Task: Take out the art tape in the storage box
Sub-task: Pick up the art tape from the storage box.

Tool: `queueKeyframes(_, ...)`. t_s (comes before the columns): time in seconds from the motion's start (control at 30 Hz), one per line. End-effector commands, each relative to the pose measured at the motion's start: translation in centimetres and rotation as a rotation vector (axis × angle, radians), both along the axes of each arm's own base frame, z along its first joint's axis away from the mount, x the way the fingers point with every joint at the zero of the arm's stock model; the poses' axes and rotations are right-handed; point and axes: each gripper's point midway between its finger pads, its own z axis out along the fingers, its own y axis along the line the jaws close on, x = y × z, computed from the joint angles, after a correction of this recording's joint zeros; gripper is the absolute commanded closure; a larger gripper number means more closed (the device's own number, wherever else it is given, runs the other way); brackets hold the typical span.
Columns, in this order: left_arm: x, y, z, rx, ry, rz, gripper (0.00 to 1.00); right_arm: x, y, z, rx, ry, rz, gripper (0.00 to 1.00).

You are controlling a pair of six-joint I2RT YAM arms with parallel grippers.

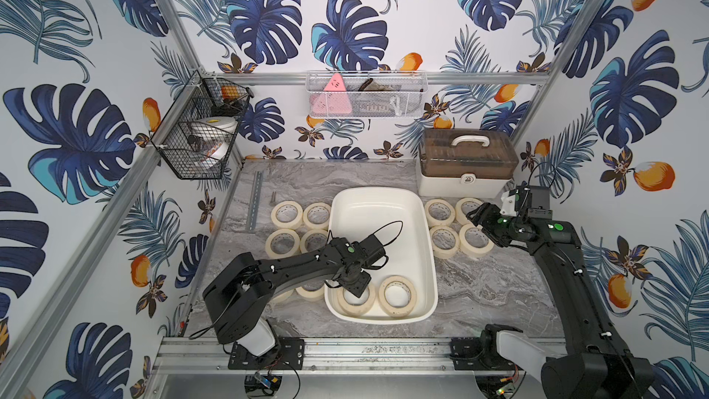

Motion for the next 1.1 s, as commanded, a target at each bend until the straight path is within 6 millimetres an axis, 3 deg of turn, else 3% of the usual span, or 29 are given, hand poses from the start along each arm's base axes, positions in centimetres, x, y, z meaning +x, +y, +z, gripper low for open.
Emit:
queueKeyframes(0.0,1.3,0.3,-0.2,0.021,-0.078,-0.002,0.33,-0.3,-0.1,-0.3,-0.021,0.02,0.001,0.31)
queueKeyframes(0.17,1.6,0.0,-1.6,0.022,-0.083,-0.016,0.36,-0.5,-0.2,-0.8,-0.032,0.039,0.007,0.31)
queueKeyframes(0.43,2.6,0.7,-1.2,0.024,-0.175,0.001,0.63,-0.5,0.0,-1.3,-0.035,0.061,0.023,0.31)
queueKeyframes(0.63,2.9,1.8,1.1,0.014,-0.265,0.036,0.75,-0.7,0.7,-0.8,-0.025,0.045,0.048,0.31)
queueKeyframes(0.93,3.7,2.6,6.0,-0.031,-0.359,0.144,0.91,-1.1,4.7,0.5,-0.036,-0.007,0.186,0.3)
queueKeyframes(1.07,4.0,2.7,7.9,-0.054,-0.381,0.211,0.92,-1.5,6.5,0.4,-0.055,0.002,0.23,0.3)
